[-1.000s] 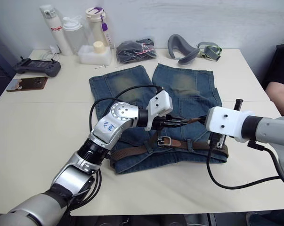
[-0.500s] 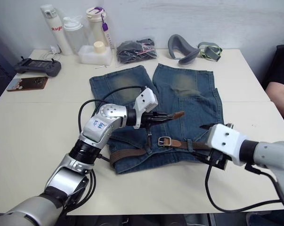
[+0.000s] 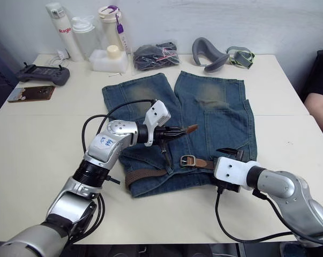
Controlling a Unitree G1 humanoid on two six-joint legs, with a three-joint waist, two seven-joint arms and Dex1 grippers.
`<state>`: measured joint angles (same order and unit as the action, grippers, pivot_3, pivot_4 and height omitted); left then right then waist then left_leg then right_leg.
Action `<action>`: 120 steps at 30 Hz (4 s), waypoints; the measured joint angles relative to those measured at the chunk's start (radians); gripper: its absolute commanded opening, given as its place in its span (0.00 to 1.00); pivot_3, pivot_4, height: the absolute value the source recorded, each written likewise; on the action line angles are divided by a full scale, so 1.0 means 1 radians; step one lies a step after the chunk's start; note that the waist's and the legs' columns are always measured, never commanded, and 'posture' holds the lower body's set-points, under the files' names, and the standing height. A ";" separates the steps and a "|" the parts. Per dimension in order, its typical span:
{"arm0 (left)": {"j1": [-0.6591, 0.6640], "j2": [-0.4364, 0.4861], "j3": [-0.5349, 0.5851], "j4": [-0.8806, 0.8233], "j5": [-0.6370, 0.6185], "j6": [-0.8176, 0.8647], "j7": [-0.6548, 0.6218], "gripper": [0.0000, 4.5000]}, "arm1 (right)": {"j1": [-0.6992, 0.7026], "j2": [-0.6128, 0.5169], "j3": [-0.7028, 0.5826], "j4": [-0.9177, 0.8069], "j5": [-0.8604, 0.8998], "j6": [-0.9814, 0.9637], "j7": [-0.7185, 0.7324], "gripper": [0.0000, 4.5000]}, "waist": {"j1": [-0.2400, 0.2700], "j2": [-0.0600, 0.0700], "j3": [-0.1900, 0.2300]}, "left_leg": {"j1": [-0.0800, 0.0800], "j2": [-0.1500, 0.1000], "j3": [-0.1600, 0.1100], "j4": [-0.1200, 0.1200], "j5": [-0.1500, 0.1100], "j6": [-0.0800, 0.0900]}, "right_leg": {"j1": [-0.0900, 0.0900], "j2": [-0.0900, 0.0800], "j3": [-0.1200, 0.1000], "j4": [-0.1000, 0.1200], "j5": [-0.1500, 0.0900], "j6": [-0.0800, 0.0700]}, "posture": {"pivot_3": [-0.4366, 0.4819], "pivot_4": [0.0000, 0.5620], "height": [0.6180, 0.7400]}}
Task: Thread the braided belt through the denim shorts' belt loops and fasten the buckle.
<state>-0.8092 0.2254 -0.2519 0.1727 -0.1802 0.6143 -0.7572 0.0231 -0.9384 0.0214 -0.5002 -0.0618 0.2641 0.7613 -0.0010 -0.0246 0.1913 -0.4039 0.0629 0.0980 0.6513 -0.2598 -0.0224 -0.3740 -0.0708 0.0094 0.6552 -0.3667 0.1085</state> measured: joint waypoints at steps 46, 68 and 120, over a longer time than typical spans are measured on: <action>0.080 0.413 0.085 -0.011 0.106 -0.168 -0.211 0.00 | -0.424 0.652 0.193 0.176 -0.113 0.337 -0.160 0.00 | -0.029 -0.005 0.002 | -0.007 0.005 -0.001 -0.001 0.005 -0.009 | -0.018 0.007 0.003 0.019 -0.001 -0.007 | 0.48 0.27 1.00; 0.109 0.280 0.108 -0.134 0.007 0.060 -0.085 0.00 | -0.509 0.830 0.172 0.070 0.006 0.769 -0.374 0.00 | -0.029 -0.005 0.002 | -0.007 0.005 0.001 -0.002 0.005 -0.008 | -0.020 0.007 0.006 0.019 -0.001 -0.008 | 0.48 0.27 1.00; 0.122 0.248 0.161 -0.128 -0.071 0.039 0.021 0.00 | -0.509 0.753 0.210 0.006 0.064 0.786 -0.452 0.00 | -0.028 -0.005 0.002 | -0.007 0.005 0.001 -0.003 0.005 -0.008 | -0.020 0.007 0.006 0.017 -0.001 -0.008 | 0.48 0.27 1.00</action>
<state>-0.6875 0.4735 -0.0905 0.0448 -0.2512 0.6530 -0.7360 -0.4854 -0.1855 0.2313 -0.4946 0.0024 1.0502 0.3092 -0.0289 -0.0300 0.1935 -0.4114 0.0674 0.0986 0.6481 -0.2552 -0.0302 -0.3941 -0.0640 0.0151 0.6721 -0.3678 0.1005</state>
